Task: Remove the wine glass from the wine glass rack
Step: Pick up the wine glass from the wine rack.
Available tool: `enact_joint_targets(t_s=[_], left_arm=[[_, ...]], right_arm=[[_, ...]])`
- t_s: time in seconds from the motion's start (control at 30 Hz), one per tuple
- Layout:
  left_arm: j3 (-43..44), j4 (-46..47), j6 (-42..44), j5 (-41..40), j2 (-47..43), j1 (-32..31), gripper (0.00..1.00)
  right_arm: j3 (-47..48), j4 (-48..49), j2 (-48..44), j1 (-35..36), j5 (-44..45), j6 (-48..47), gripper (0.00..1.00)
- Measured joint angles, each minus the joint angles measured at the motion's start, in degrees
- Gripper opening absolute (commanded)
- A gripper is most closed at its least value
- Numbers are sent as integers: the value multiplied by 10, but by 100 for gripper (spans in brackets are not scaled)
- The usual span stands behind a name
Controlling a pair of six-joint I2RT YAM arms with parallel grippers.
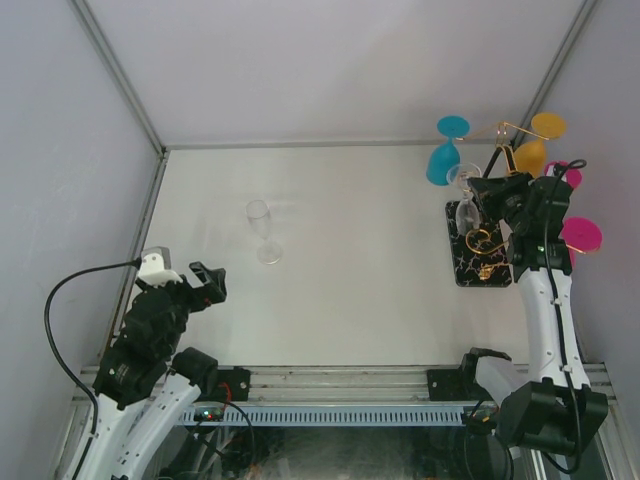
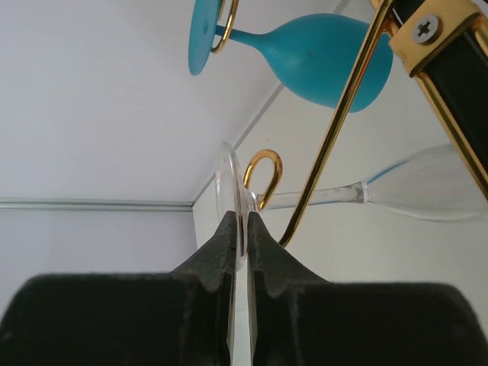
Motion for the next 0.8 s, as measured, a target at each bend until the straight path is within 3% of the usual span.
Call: enact_joint_targets(t_s=[0.23, 0.8], left_arm=[[4, -8, -6, -55, -28, 0, 99], [4, -35, -16, -85, -32, 0, 99]], right_arm=[[0, 13, -12, -8, -12, 37, 0], [0, 5, -10, -38, -93, 39, 0]])
